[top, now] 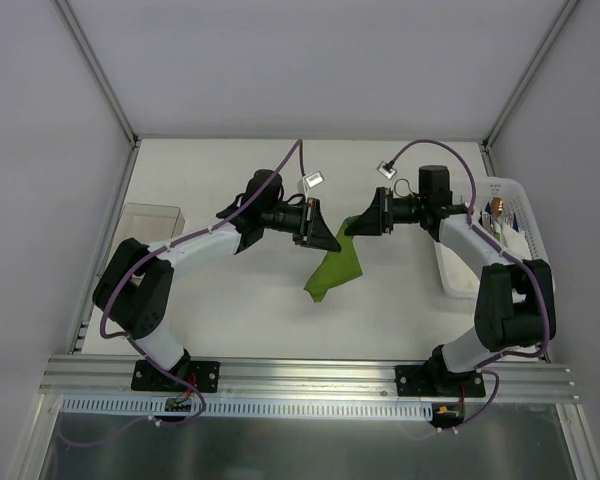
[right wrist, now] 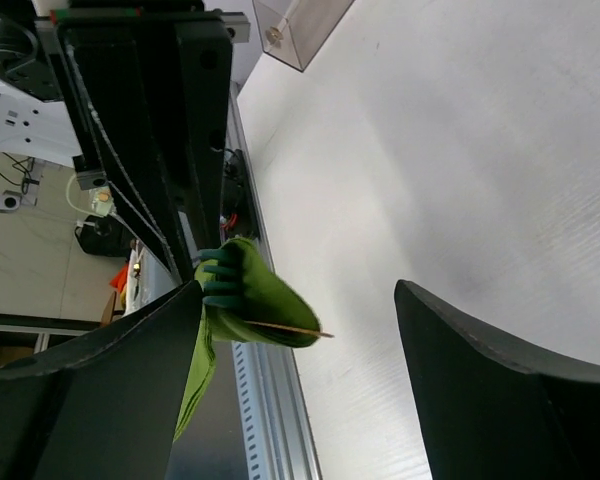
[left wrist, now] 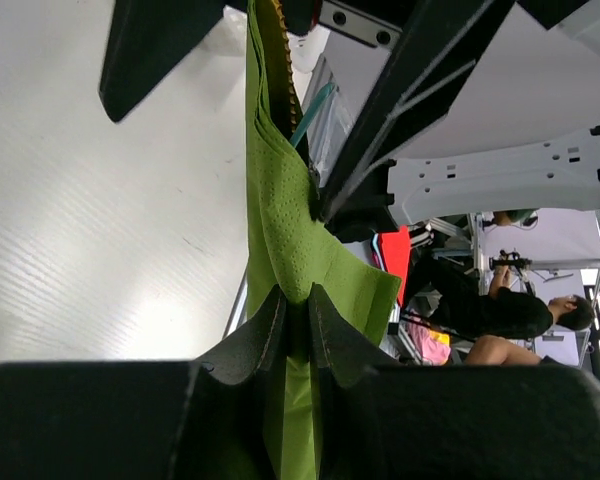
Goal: Place the utensils on the paper napkin and roll it up
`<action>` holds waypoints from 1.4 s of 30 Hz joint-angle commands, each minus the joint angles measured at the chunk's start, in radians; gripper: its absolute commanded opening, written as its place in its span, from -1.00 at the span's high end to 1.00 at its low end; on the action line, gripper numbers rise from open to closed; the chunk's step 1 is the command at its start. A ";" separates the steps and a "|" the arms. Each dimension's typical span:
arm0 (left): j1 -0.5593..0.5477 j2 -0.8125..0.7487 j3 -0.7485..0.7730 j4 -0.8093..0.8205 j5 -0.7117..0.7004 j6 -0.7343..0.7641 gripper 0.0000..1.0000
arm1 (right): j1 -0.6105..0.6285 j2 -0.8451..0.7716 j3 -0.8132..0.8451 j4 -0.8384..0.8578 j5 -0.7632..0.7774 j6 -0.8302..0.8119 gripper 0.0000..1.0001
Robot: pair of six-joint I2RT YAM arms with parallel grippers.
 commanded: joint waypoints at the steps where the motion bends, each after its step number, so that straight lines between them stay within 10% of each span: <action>1: 0.005 -0.055 0.046 0.045 0.034 -0.037 1.00 | 0.018 -0.105 -0.023 0.137 -0.047 0.119 -0.64; 22: 0.005 -0.109 0.062 0.045 0.005 -0.042 1.00 | 0.107 -0.108 -0.019 0.187 -0.035 0.273 -0.49; 32: 0.010 -0.123 0.039 0.070 -0.013 -0.046 1.00 | 0.103 -0.111 -0.023 0.192 -0.024 0.302 0.24; 42: 0.010 -0.123 0.008 0.139 0.005 -0.069 1.00 | 0.081 -0.072 -0.014 0.287 -0.053 0.441 0.20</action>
